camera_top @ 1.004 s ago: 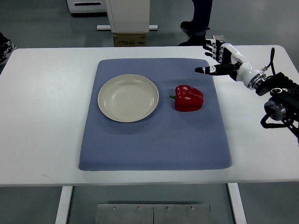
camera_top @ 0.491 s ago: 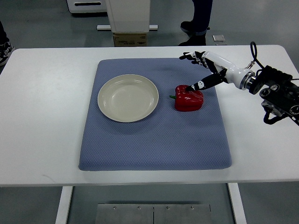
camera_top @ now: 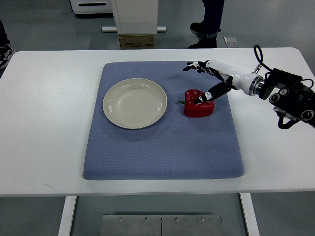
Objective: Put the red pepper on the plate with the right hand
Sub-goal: 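Reach the right hand forward over the red bell pepper, then close the right hand fingers around the red pepper and lift it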
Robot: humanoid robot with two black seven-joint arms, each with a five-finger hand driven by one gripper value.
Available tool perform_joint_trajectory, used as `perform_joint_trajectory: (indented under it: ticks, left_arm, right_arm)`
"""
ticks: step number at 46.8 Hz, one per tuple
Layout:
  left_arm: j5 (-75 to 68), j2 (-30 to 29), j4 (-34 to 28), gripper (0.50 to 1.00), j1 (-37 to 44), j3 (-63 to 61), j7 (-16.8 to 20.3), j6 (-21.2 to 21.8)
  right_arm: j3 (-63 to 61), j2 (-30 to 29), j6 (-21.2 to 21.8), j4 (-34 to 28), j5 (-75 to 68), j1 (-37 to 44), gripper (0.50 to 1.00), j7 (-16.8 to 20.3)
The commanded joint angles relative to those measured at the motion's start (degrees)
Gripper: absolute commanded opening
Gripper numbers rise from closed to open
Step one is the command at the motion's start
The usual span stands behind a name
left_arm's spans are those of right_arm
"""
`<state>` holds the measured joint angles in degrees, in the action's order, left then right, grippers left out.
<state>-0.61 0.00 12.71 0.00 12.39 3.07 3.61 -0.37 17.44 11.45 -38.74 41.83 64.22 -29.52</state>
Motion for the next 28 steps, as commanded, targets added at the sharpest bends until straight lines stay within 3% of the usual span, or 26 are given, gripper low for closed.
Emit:
perform_joint_trajectory:
  ticks: [1, 28]
  left_arm:
    - [0.0, 0.0, 0.0, 1.000, 0.0, 0.0, 0.0, 0.0]
    - [0.0, 0.0, 0.0, 1.000, 0.0, 0.0, 0.0, 0.0]
  right_arm:
    - [0.9, -0.3, 0.0, 0.1, 0.0, 0.4, 0.995, 0.1]
    - [4.6, -2.6, -0.6, 2.3, 0.3, 0.6, 0.983, 0.5]
